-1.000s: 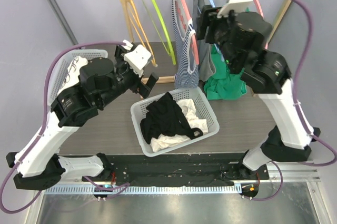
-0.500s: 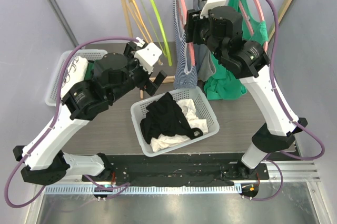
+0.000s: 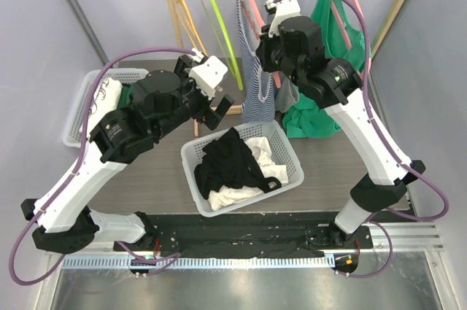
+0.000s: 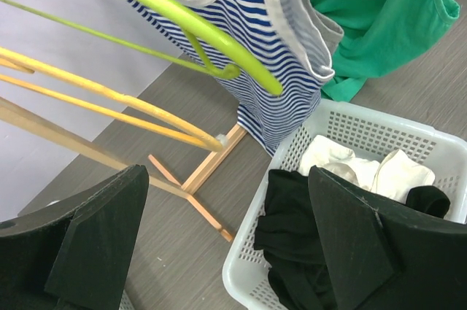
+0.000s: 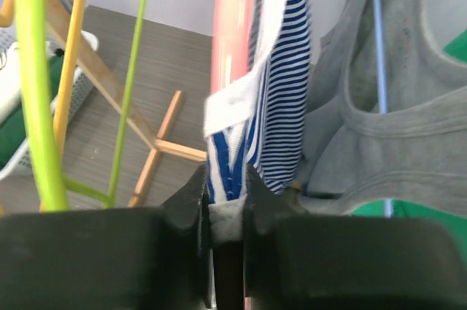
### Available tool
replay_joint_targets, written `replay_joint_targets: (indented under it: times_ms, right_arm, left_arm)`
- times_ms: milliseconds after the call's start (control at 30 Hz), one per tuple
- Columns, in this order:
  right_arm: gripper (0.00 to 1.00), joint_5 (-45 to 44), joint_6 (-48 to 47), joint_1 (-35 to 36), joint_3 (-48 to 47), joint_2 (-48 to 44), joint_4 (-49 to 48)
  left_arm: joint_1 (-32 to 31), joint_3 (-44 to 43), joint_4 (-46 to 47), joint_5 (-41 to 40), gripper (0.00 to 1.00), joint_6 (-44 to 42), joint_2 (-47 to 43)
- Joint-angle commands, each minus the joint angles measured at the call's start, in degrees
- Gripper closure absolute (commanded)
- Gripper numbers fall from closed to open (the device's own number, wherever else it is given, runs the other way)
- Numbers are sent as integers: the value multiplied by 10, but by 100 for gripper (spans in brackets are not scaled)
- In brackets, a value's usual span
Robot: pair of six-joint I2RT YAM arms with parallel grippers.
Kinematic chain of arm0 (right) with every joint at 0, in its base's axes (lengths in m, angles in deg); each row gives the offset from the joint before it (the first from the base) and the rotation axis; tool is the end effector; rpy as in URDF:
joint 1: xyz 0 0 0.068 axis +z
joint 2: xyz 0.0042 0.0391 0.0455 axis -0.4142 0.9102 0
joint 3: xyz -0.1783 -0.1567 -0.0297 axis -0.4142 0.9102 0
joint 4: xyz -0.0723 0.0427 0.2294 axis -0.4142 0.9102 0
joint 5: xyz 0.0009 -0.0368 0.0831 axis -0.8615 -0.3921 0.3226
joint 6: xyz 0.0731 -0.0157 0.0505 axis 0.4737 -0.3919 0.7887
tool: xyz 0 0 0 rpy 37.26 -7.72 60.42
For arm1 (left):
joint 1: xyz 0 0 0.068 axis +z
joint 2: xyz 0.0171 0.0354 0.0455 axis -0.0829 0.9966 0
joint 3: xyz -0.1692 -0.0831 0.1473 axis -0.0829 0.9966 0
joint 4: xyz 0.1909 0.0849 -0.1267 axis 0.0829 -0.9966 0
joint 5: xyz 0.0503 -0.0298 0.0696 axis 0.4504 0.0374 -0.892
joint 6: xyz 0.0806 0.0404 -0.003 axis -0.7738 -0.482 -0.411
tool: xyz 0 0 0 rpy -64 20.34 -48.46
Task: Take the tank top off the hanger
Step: Pick up the hanger from the clothesline.
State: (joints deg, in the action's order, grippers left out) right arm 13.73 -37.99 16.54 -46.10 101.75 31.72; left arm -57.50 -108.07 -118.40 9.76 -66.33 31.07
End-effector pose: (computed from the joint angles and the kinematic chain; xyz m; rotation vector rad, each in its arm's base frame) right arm 0.2770 0.2046 0.4693 -0.3164 1.8167 0.2579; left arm 0.1742 -0.1949 0.4559 0.7984 1.6410 -0.2841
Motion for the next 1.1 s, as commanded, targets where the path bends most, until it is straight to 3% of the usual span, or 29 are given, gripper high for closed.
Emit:
replay_joint_targets:
  times_ms: [0, 267, 433, 833, 1067]
  right_arm:
    - [99, -9, -24, -1, 7, -42, -39]
    - [99, -35, -146, -1, 181, -145, -234]
    - [99, -47, -153, -5, 231, -169, -317]
    - [99, 6, -117, -44, 217, -151, -363]
    - [99, 55, -88, -45, 238, -190, -323]
  left_arm:
    - [3, -34, 15, 2, 5, 10, 8]
    - [3, -45, 12, -2, 5, 13, 17]
    - [3, -56, 9, -3, 5, 13, 24]
    - [2, -49, 11, 2, 5, 11, 28]
    - [3, -58, 11, 0, 5, 10, 35]
